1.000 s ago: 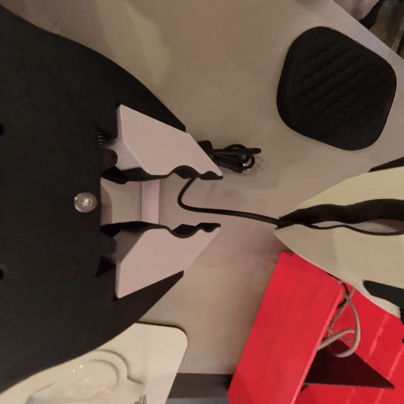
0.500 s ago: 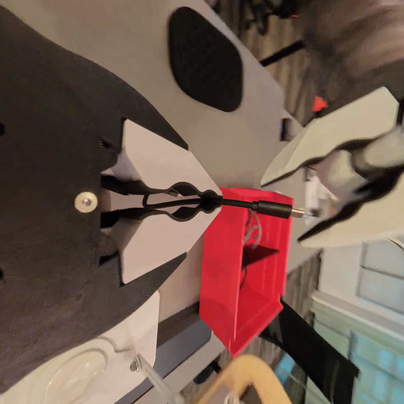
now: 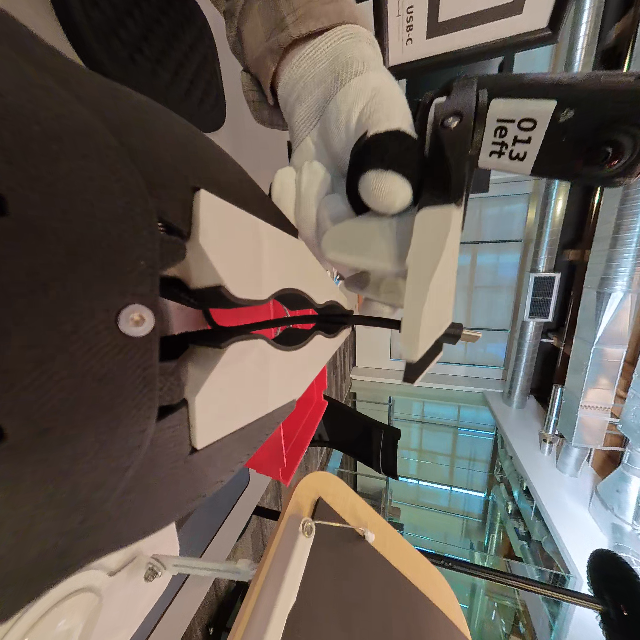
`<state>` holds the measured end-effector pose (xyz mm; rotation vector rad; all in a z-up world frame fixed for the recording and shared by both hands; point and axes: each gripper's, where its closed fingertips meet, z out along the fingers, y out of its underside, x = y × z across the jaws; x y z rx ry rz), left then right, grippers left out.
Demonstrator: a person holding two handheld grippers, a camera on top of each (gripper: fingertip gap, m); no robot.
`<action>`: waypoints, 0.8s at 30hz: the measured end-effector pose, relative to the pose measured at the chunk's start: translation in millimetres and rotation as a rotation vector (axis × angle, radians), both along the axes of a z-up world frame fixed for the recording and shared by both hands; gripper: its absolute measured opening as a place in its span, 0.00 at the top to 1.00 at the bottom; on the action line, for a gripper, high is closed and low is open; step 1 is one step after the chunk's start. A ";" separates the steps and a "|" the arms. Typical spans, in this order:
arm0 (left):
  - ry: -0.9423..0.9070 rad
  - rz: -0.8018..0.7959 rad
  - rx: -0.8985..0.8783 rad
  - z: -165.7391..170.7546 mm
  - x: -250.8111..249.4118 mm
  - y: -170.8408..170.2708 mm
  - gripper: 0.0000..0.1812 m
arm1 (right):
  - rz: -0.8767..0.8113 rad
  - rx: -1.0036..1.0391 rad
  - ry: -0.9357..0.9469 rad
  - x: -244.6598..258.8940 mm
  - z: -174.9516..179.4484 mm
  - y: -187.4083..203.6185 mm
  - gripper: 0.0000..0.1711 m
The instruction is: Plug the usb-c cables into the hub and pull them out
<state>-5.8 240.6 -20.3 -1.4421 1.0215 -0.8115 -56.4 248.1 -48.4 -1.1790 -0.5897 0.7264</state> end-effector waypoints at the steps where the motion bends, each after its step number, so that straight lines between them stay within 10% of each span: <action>1: 0.004 0.005 -0.012 -2.4 1.3 1.1 0.89 | 0.004 0.000 0.006 -1.2 0.9 -1.2 0.99; 7: 0.028 -0.008 0.016 -4.3 -0.6 -0.2 0.93 | 0.005 0.001 -0.036 -2.8 0.4 -0.4 0.98; 9: 0.059 -0.013 0.035 -1.9 -5.1 2.1 0.93 | 0.009 -0.022 -0.104 -1.9 -6.7 3.9 0.77; 11: 0.109 -0.049 0.058 2.0 -11.3 2.1 0.93 | 0.021 0.009 -0.229 1.3 -15.2 2.3 0.80; 24: 0.862 -0.810 0.009 -61.5 -52.9 -61.2 0.94 | 0.047 0.395 -0.955 7.0 2.8 -68.1 0.86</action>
